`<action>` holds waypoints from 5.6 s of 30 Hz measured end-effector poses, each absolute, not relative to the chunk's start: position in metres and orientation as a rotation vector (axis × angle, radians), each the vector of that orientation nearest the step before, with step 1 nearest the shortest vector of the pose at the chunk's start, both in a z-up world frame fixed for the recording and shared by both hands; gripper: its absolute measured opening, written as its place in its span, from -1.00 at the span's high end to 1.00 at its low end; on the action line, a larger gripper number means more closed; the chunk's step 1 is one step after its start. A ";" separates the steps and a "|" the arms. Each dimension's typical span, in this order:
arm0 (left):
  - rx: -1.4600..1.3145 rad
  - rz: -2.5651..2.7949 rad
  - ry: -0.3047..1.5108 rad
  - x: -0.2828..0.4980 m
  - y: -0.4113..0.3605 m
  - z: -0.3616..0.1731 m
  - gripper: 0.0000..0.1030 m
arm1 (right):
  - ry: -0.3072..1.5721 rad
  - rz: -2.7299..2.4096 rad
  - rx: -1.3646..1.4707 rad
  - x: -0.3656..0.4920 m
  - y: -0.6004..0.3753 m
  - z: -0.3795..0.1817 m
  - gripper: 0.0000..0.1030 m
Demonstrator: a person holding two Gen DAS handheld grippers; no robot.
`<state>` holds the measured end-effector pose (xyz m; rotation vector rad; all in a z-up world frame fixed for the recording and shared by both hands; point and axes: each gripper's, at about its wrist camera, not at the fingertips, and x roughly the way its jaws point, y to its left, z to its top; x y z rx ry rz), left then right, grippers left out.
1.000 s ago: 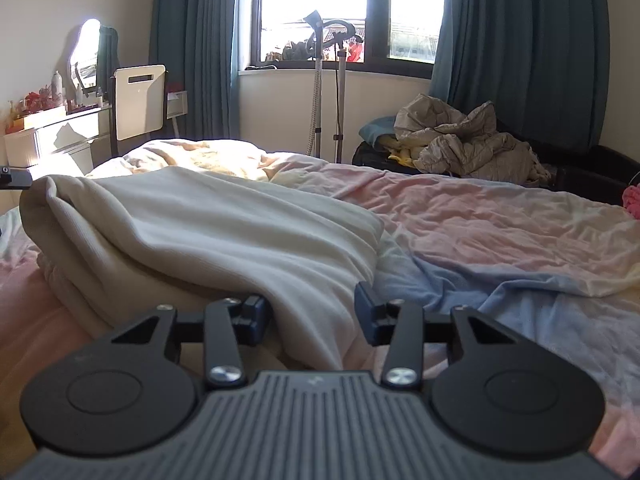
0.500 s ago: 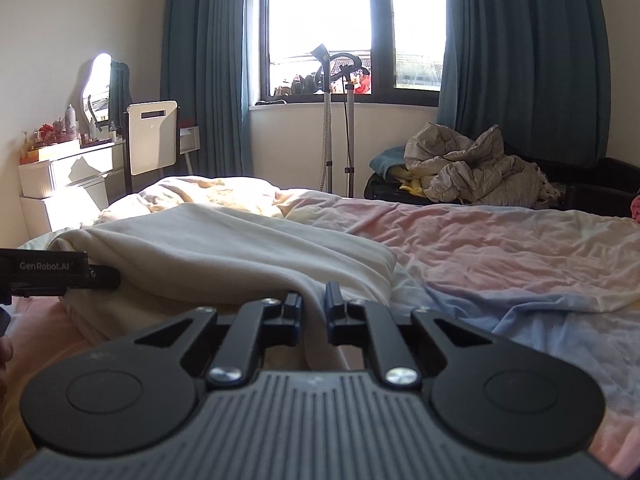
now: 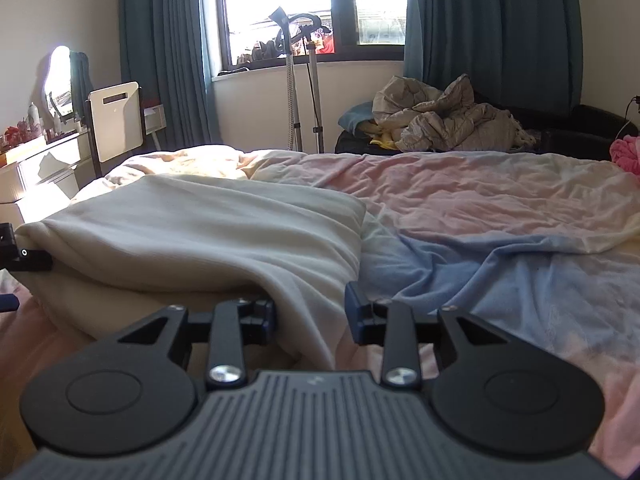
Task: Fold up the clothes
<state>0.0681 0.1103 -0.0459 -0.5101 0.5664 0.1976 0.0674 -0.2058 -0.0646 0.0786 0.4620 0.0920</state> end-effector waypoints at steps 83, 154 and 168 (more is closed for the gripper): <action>-1.221 0.015 0.523 0.123 0.129 -0.126 0.14 | 0.650 0.266 0.995 0.170 -0.287 -0.115 0.42; -0.138 -0.377 0.468 0.119 -0.110 0.032 -0.81 | 0.145 -0.233 0.636 0.043 -0.464 0.000 0.00; -0.041 -0.141 0.313 0.034 0.014 0.046 -0.99 | 0.245 0.102 0.322 0.040 -0.299 0.030 0.01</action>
